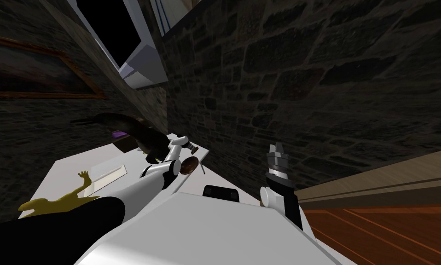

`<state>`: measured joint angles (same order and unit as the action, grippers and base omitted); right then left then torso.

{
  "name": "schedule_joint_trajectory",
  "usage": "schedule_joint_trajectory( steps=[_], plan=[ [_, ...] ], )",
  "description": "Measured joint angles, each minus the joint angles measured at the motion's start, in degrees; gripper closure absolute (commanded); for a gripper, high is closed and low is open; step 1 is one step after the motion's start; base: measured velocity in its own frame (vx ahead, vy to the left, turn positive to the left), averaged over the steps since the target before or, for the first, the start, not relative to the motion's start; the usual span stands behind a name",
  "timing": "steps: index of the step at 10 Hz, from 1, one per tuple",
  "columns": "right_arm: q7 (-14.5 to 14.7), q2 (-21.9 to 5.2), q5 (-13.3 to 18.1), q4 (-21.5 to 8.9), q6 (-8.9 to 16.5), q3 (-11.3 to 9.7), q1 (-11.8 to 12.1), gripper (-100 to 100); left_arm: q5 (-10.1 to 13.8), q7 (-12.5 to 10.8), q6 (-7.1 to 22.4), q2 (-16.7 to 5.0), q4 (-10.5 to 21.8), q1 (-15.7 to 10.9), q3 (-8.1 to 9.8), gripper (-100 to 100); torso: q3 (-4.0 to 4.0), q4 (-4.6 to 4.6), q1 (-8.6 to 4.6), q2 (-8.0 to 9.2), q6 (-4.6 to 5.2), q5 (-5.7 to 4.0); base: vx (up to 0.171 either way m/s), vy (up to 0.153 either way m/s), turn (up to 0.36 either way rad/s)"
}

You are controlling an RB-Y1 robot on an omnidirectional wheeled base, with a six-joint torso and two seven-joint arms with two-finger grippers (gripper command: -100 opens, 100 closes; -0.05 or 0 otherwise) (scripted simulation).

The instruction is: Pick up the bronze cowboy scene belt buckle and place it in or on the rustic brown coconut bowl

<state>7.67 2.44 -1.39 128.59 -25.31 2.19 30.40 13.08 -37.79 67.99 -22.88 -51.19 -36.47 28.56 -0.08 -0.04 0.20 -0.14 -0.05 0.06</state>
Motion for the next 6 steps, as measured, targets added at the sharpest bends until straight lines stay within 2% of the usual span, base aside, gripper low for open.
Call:
schedule_joint_trajectory(
  steps=[2, 4, 6],
  plan=[
    [0.0, 0.0, 0.0, 0.0, 0.0, 0.0, 0.0, 0, 0.1, -1.2, 2.2, -0.3, 3.3, -1.4, 0.67, -100, -0.02, -0.01, -0.01, -0.03, 0.01, -0.01, 0.048, 0.063, -0.053],
    [0.0, 0.0, 0.0, 0.0, 0.0, 0.0, 0.0, 0, 0.2, -2.9, 5.3, -0.2, 4.9, -2.1, 1.29, -100, -0.03, -0.01, 0.02, -0.05, 0.0, 0.0, 0.035, 0.054, -0.039],
    [0.0, 0.0, 0.0, 0.0, 0.0, 0.0, 0.0, 0, 0.2, -3.8, 6.8, -0.5, 7.4, -3.3, 1.69, -100, 0.02, 0.01, -0.07, 0.03, 0.0, -0.02, 0.016, 0.027, -0.017]
  ],
)
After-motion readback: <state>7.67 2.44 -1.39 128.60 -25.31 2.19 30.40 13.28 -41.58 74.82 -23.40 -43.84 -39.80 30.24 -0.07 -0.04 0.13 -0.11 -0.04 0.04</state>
